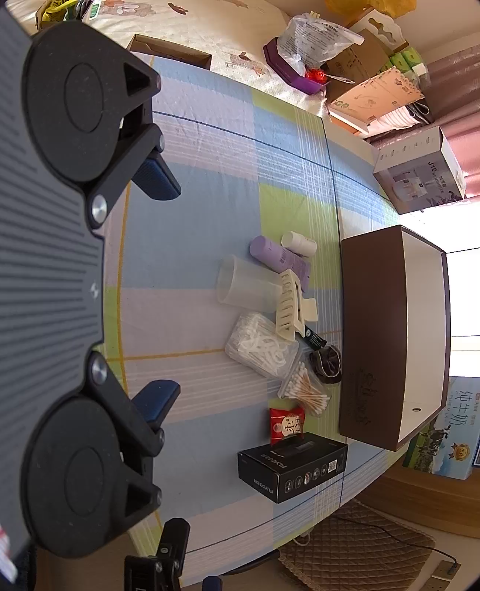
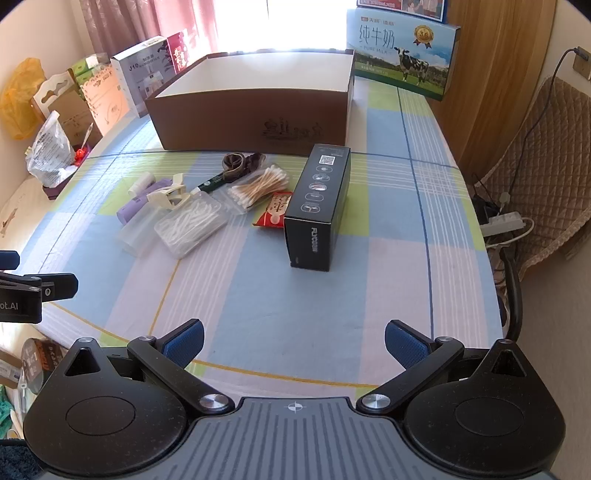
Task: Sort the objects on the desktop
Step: 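Move both tools toward the clear cup and the black box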
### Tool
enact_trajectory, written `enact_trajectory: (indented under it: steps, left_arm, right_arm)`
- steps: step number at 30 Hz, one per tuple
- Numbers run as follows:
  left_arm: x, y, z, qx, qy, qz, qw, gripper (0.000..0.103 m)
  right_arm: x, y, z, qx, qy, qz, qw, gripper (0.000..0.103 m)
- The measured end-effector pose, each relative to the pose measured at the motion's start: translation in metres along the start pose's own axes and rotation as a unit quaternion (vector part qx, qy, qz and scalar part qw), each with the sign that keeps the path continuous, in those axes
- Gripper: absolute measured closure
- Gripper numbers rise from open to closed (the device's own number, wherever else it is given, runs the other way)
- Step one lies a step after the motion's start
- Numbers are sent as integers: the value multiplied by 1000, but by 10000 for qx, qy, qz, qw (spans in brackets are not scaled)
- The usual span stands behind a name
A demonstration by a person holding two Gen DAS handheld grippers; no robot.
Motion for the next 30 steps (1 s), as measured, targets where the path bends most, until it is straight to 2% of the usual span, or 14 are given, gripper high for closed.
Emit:
enact_trajectory:
  steps: [30]
  left_arm:
    - [16,11,1,29,-8,-127,9999,1]
  right_arm:
    - [14,11,2,10,21,-76,10000,2]
Point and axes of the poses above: each gripper's, at about its wrist camera, not at the fingertips, and x roughly the way its jaws point, z to its right, y to its top, the point moved 10 cm from there along x, roughly the way its jaws point, and after that the axes turned 7 degrees about -x, right-handed, at the moved point
